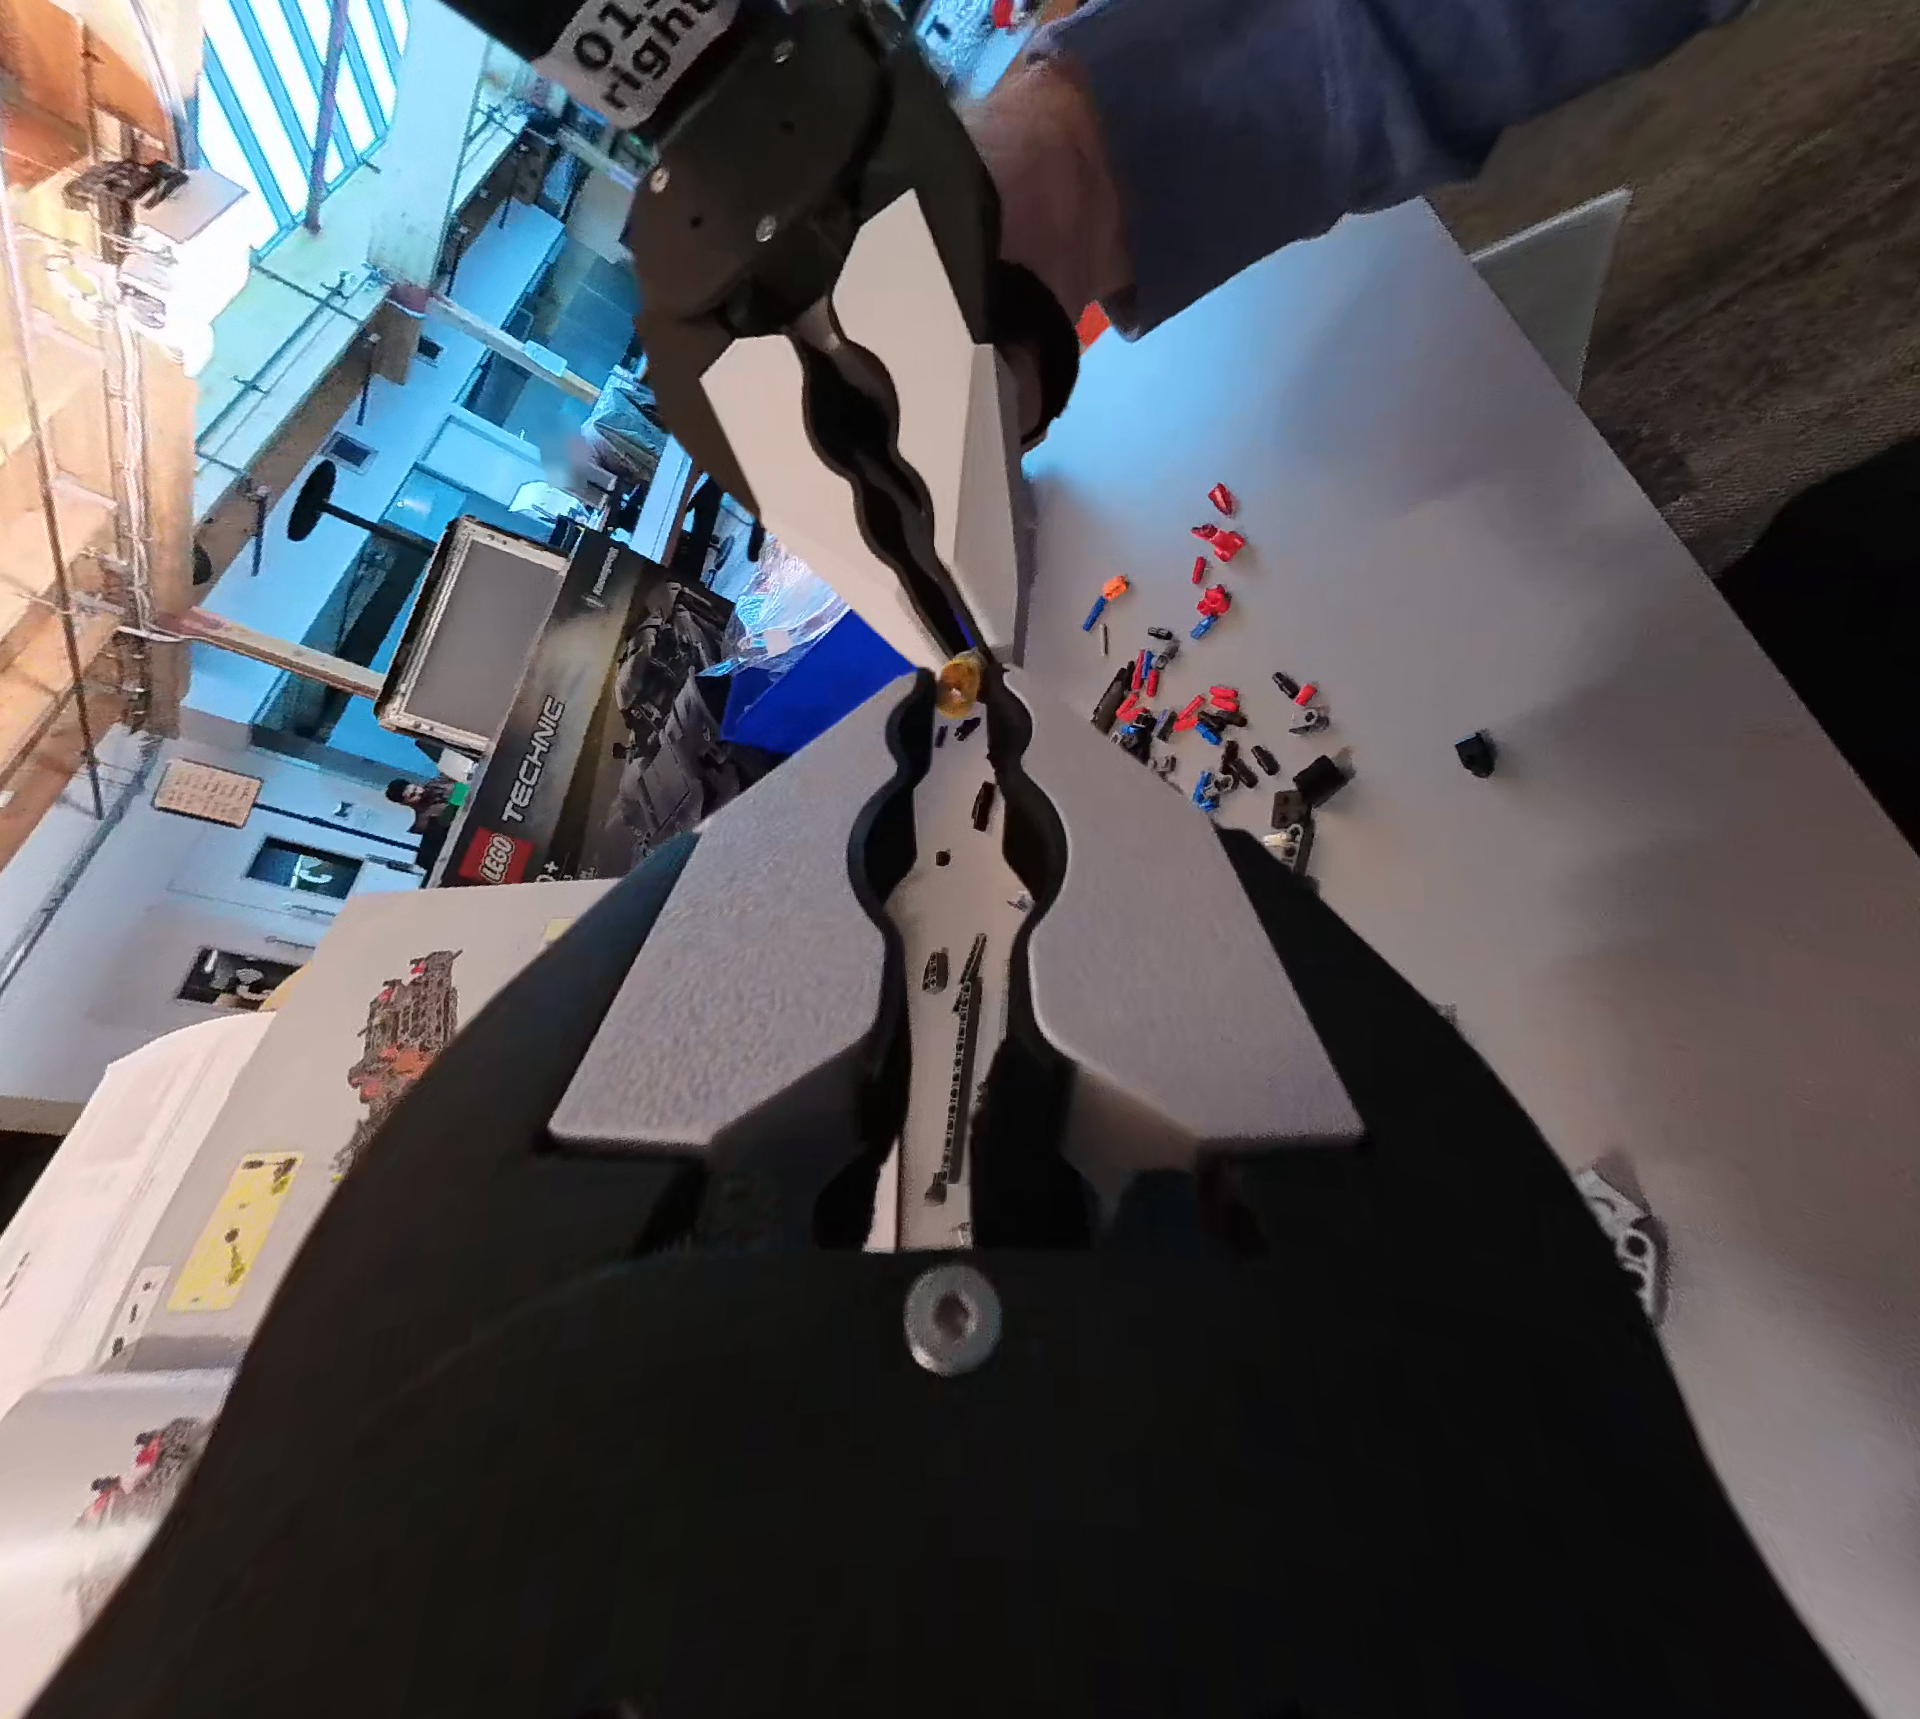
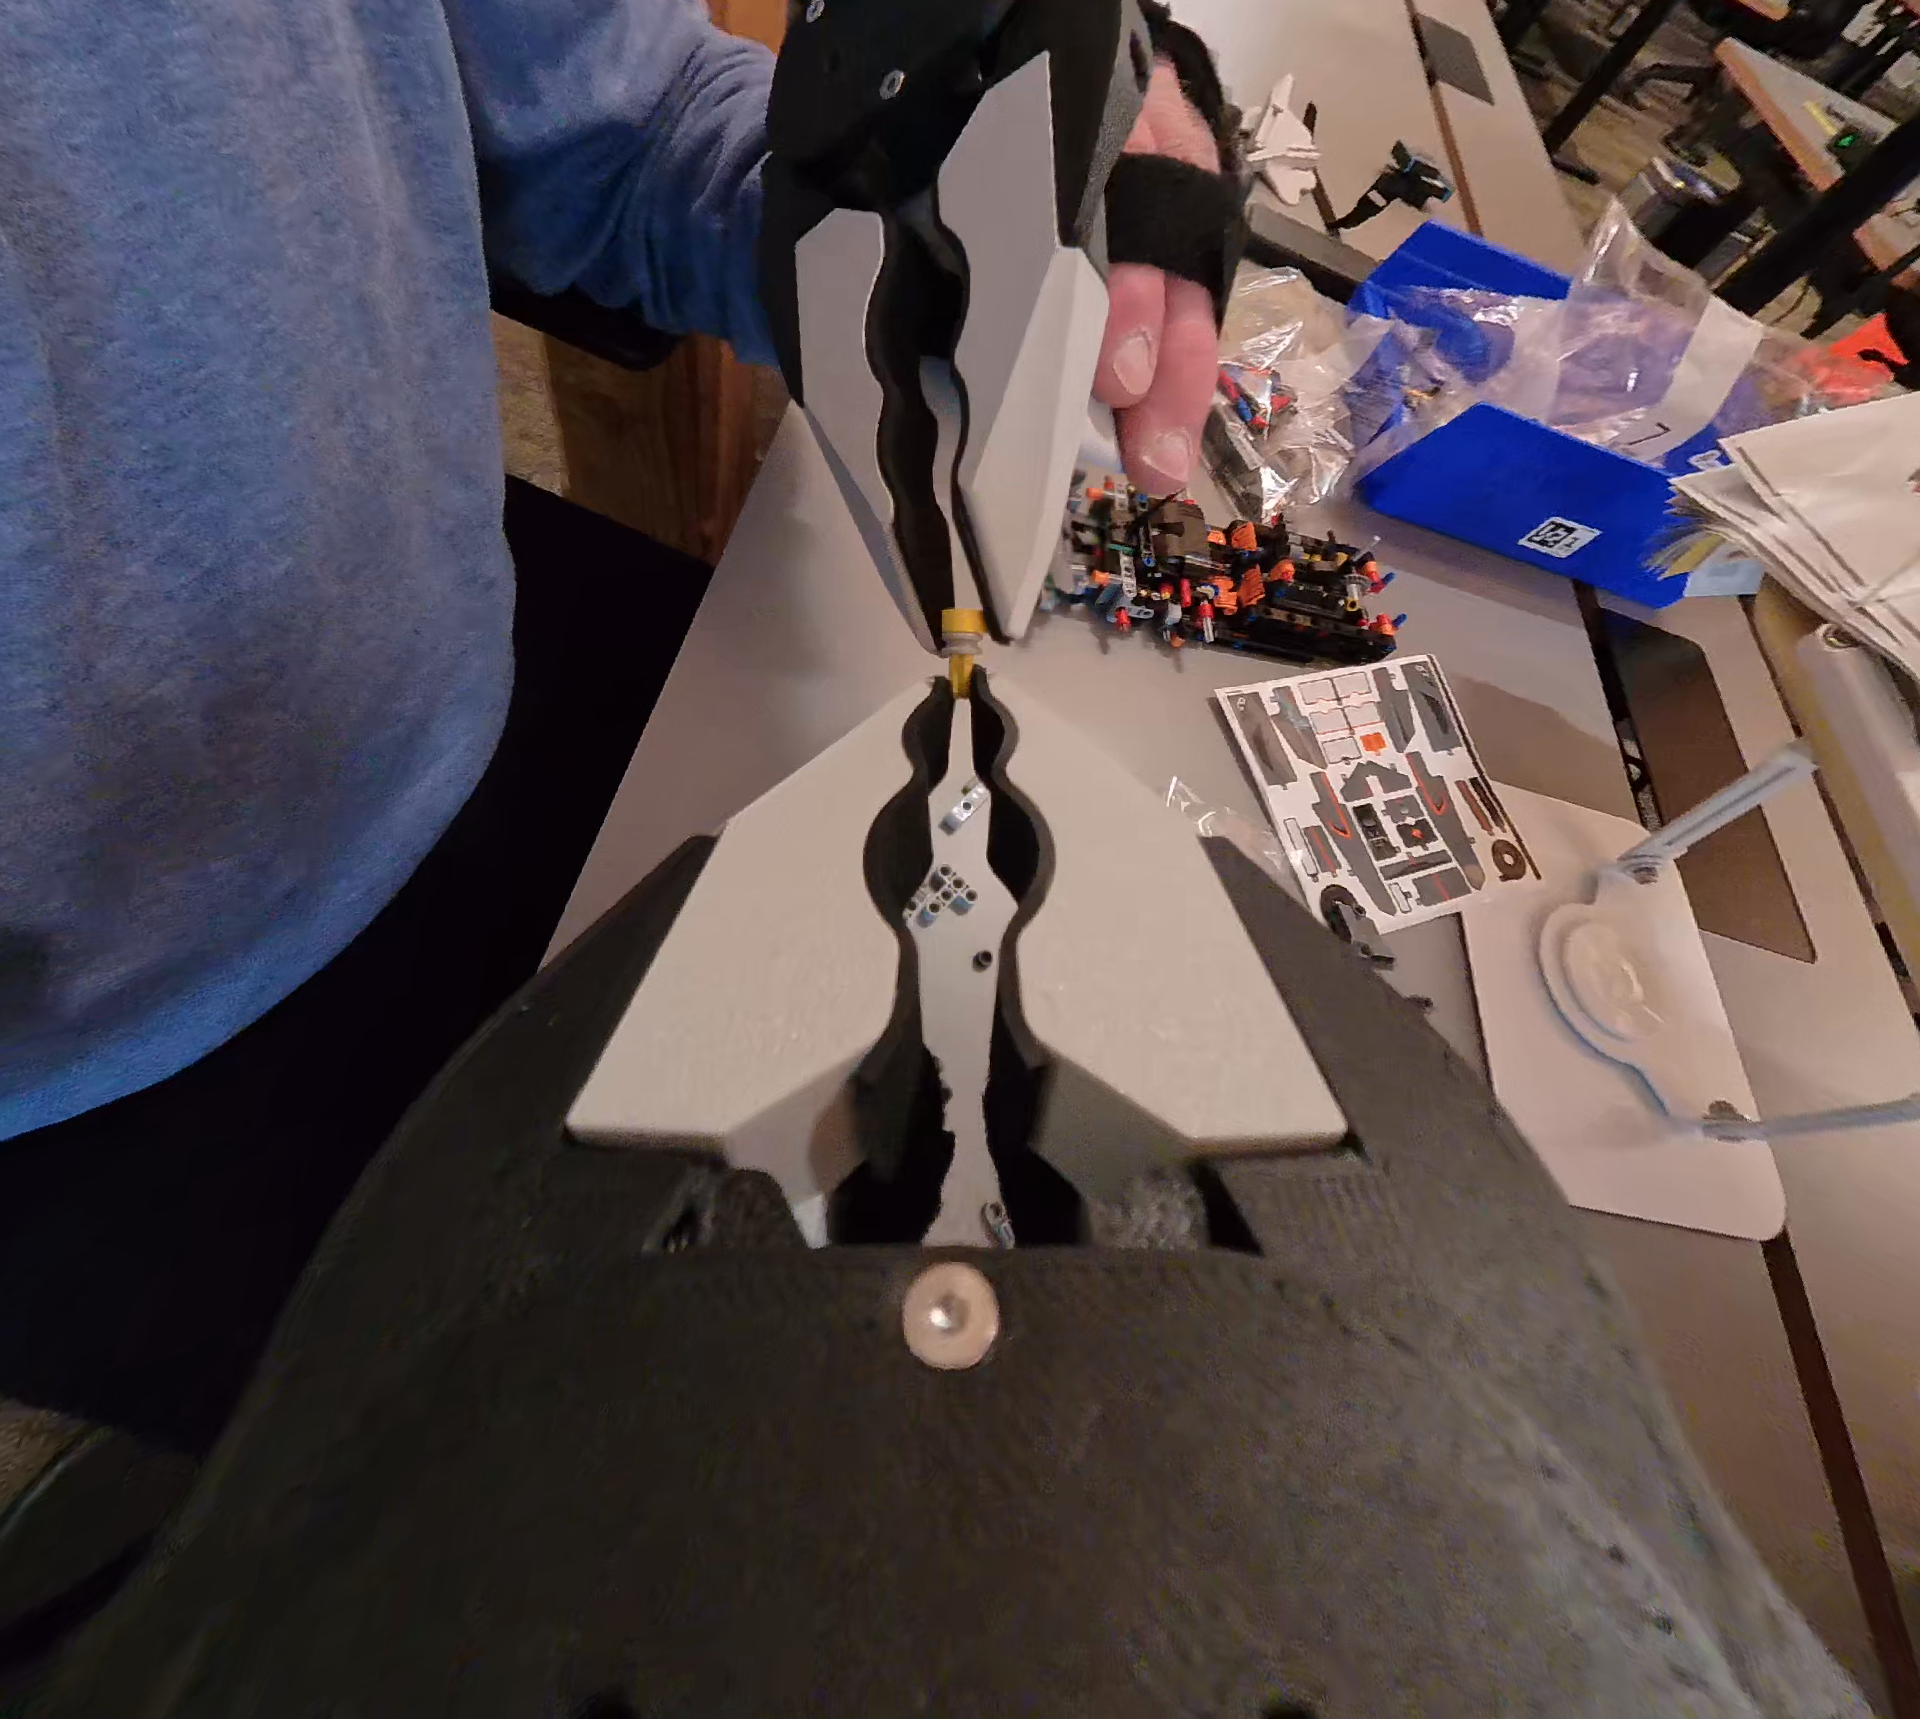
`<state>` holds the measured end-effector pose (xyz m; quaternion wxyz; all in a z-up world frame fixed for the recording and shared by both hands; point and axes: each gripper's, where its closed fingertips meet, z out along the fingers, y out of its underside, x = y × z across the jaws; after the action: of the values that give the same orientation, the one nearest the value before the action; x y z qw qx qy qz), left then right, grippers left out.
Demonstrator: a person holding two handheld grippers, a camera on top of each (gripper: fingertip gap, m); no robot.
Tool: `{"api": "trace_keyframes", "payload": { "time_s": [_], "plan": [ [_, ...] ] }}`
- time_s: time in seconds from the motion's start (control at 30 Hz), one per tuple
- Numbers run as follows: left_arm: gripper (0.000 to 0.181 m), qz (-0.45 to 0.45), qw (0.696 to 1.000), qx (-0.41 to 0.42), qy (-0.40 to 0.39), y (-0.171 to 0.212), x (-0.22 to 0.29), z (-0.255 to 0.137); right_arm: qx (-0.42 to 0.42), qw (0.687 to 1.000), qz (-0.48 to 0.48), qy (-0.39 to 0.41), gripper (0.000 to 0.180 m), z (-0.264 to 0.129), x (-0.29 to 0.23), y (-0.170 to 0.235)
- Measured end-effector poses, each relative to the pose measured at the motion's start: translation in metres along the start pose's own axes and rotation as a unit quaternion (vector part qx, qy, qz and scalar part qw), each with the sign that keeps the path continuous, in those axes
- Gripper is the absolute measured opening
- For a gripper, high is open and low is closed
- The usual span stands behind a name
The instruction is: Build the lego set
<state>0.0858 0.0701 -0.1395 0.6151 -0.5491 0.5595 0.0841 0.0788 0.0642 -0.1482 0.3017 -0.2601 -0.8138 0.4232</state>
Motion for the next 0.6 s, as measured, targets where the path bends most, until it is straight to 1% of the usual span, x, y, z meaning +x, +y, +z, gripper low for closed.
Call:
{"api": "trace_keyframes", "payload": {
  "time_s": [0.27,0.43,0.53,0.6],
  "plan": [
    [0.006,0.01,1.0,-0.006,0.011,-0.002,0.004,-0.001,-0.01,0.999,0.0,-0.037,0.0,0.0,-0.004,0.0],
    [0.006,0.007,1.0,-0.019,-0.005,0.001,-0.001,-0.002,-0.001,1.0,0.002,-0.025,0.001,0.001,0.002,-0.002],
    [0.005,0.011,0.999,-0.033,-0.026,0.006,-0.009,-0.003,0.006,1.0,0.006,-0.007,0.017,-0.001,0.009,-0.004],
    [0.005,0.012,0.999,-0.033,-0.038,0.005,-0.014,-0.006,0.002,1.0,0.004,0.007,0.019,-0.004,0.013,-0.003]
  ]
}}
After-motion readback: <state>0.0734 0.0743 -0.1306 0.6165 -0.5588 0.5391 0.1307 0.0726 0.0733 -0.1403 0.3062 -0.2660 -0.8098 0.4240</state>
